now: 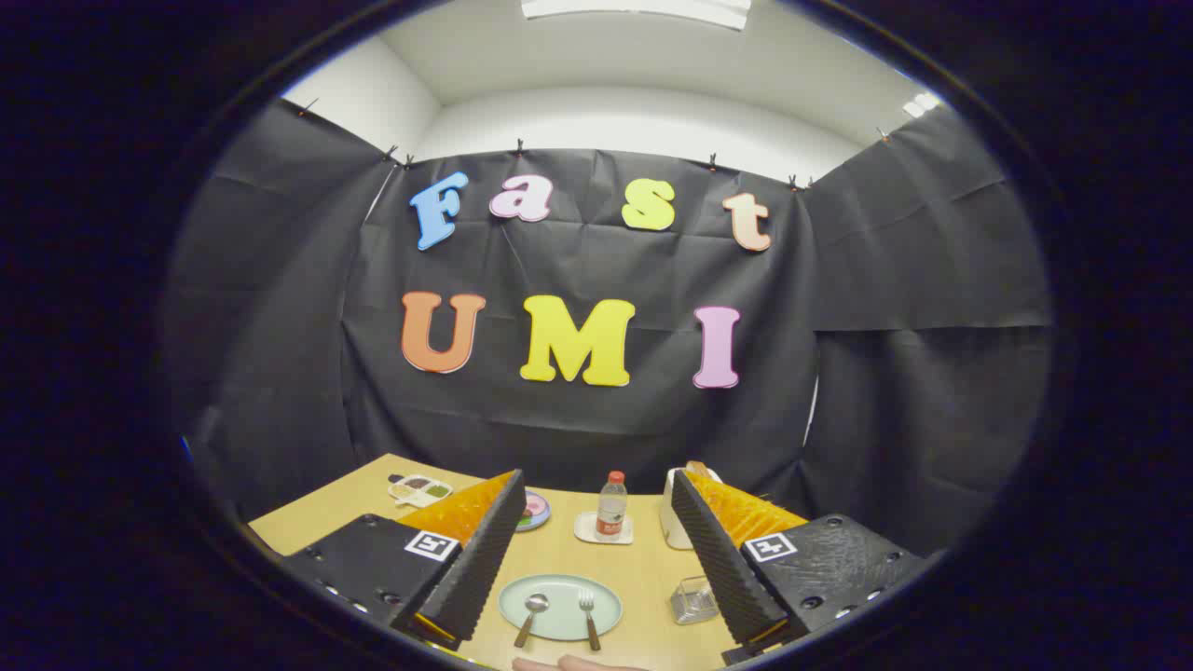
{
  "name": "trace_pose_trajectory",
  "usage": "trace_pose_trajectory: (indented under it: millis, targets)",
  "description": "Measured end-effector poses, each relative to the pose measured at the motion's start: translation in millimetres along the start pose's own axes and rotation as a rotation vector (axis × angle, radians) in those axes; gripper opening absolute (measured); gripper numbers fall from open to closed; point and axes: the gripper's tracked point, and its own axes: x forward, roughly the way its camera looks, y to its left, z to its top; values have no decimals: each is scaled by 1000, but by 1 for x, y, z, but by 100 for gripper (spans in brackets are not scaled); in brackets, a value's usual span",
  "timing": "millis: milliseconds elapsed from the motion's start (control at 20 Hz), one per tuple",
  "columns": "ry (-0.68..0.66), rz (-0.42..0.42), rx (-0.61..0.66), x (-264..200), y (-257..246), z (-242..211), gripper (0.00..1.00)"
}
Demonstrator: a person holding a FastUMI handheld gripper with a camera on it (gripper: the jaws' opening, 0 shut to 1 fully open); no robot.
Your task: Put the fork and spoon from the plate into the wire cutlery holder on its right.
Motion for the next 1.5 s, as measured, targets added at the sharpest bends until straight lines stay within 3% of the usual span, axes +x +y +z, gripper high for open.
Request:
trace_pose_trajectory:
  millis: [300,750,1500]
  targets:
    - [26,-41,-10,-20,-6,-20,95]
    - [54,4,-5,-7,-38,-30,95]
    - [109,87,8,22,-33,-57,95]
